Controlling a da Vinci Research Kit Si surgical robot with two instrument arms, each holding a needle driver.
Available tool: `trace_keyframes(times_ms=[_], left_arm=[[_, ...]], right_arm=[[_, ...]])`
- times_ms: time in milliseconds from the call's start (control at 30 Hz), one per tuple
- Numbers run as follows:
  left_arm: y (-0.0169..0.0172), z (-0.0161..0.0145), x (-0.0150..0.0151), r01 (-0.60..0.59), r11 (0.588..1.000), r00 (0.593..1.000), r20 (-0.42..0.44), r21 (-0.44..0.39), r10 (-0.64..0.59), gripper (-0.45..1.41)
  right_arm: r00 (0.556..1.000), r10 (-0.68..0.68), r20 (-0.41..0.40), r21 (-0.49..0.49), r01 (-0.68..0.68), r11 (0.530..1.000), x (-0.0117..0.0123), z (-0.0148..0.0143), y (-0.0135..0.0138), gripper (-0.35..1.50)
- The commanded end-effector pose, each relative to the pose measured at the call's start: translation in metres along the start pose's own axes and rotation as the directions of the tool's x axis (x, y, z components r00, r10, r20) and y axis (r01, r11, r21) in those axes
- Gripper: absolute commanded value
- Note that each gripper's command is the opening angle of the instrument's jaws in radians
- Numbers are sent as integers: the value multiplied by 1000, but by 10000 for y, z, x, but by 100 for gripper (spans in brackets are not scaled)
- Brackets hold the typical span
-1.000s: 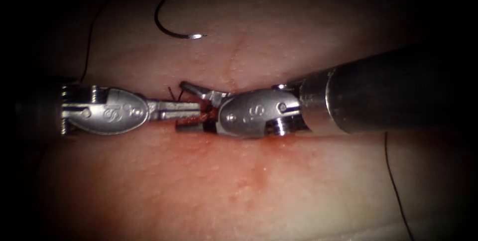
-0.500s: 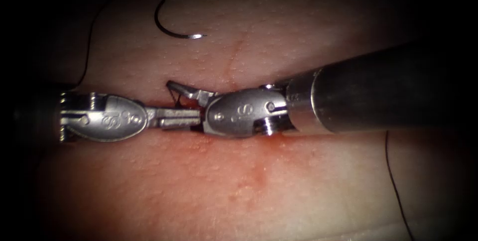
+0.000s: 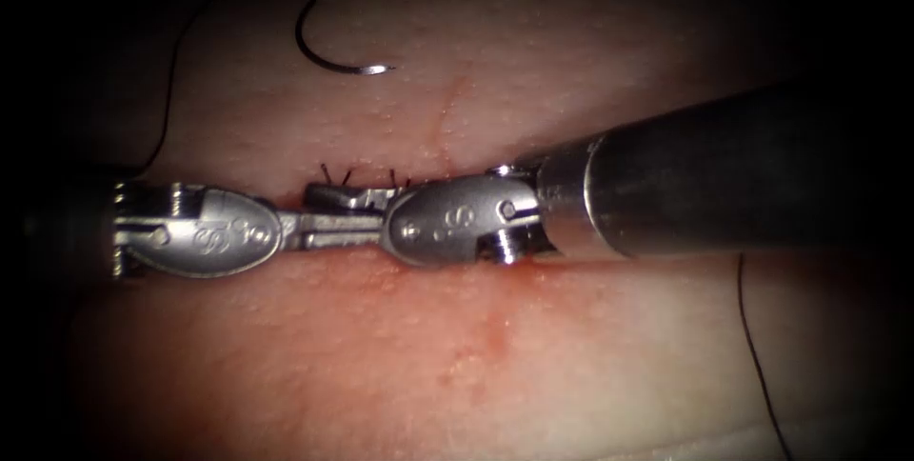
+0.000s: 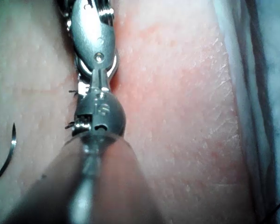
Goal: Wound Closure
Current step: With the right gripper cut the suture.
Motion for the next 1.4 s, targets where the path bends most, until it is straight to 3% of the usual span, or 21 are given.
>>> trace_keyframes(times_ms=[33,67,100,167,233,333,500,667,967,1200,1367,1400], left_arm=[[-1,6,-3,-2,1000,1000,-1,0,2,-45],[-1,5,-3,-2,1000,1000,-1,-1,2,-45],[1,2,-2,-3,1000,1000,-3,-3,3,-45],[2,-1,-2,-4,1000,1000,-4,-5,4,-45],[6,-7,0,-6,1000,1000,-8,-11,6,-45],[15,-13,2,-13,1000,1000,-11,-11,13,-45],[37,-27,0,-33,999,999,-4,-13,33,-45],[39,-51,-22,-2,1000,997,71,10,1,-45],[39,-67,-58,12,998,987,161,66,-22,-45],[45,-83,-69,28,997,982,183,77,-41,-45],[46,-88,-86,117,989,963,233,91,-136,-45],[44,-86,-92,170,981,950,249,95,-188,-11]], right_arm=[[1000,0,-3,3,0,1000,-3,4,0,5],[1000,1,0,1,-1,1000,-3,2,1,41],[1000,3,21,-11,-3,1000,-2,-8,6,101],[999,5,32,-11,-5,1000,-1,-18,11,115],[1000,-5,30,-16,5,1000,2,-47,24,130],[1000,-19,21,-31,19,999,6,-81,39,132],[999,-23,31,-97,26,995,17,-161,83,140],[998,-40,51,-123,46,991,20,-203,95,140],[995,-8,98,-155,23,988,13,-217,92,123],[993,-10,114,-141,26,990,10,-213,91,128],[992,-5,126,-129,21,991,7,-213,84,128],[992,-6,130,-127,23,992,7,-212,81,128]])
